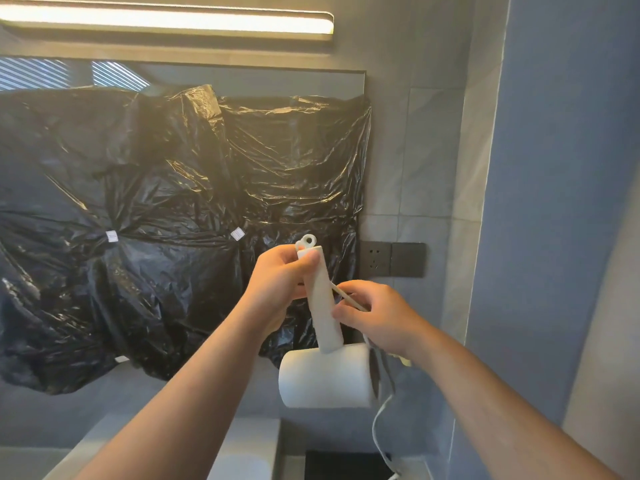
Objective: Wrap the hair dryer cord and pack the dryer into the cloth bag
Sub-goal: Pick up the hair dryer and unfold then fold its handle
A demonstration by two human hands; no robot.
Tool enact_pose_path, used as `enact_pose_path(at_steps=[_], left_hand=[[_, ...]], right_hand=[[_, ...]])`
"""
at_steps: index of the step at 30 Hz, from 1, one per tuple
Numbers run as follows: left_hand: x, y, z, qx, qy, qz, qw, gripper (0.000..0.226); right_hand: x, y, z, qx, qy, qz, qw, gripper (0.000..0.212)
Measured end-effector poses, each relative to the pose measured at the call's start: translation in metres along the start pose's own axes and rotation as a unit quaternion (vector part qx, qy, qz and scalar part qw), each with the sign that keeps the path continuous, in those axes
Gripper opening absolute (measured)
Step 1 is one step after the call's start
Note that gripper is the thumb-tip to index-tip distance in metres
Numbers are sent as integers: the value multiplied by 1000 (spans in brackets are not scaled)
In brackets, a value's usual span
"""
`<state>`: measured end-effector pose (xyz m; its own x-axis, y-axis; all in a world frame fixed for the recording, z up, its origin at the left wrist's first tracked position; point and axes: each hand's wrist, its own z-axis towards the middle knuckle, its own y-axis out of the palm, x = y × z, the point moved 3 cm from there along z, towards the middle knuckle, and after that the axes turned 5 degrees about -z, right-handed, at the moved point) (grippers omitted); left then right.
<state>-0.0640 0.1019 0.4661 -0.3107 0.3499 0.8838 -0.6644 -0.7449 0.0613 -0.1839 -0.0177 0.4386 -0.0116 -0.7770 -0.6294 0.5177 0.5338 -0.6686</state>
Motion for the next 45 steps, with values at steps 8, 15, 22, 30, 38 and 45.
enact_pose_path(at_steps=[8,15,22,30,38,45], left_hand=[[-7,0,21,136,11,-32,990,24],[-11,-9,29,242,80,-55,965,17],[-18,-13,28,314,68,-172,931,12],[-33,-19,22,332,-3,-280,901,16],[-24,-11,12,339,82,-215,912,13],[-19,-6,5,343,111,-197,912,18]], right_hand=[[13,-1,-8,121,18,-114,986,27],[12,-1,-20,206,-56,-159,964,47],[33,45,-27,98,278,117,948,40],[41,59,-21,40,167,279,945,41],[23,60,-11,114,219,291,924,64],[27,57,-1,126,206,226,944,55]])
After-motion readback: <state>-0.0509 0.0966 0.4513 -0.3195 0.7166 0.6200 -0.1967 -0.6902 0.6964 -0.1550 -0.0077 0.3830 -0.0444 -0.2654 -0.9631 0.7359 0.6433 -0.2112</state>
